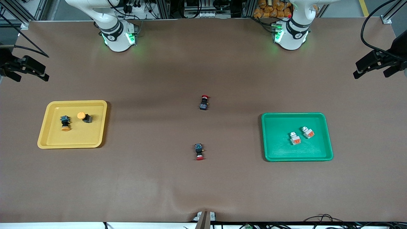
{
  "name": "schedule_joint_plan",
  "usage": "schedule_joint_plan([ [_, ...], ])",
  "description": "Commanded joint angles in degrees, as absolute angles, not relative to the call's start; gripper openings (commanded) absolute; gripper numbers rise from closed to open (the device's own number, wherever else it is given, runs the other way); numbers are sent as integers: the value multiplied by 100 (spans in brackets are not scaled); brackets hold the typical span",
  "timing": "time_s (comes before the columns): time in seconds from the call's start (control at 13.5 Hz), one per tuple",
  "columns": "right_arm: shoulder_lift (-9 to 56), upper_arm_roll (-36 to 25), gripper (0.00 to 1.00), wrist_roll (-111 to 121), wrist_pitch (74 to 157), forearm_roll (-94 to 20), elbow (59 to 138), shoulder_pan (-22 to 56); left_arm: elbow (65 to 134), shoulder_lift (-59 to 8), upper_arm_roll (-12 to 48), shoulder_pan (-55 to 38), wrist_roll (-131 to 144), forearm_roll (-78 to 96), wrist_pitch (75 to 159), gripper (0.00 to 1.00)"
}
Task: Place green and yellow buttons in trays
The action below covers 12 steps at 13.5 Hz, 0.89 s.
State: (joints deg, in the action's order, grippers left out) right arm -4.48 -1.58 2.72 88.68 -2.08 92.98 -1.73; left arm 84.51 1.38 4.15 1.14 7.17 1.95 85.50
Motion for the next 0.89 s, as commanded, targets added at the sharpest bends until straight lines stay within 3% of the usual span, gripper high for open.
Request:
schedule_joint_plan([
  [0.0,-404,-123,100,369,8833,-334,9193,-246,8499,255,404,105,686,194,8429,100],
  [0.81,-396,-123,100,378,8850,-299,9193,-229,8490,255,466,97,642,-70,8420,100],
])
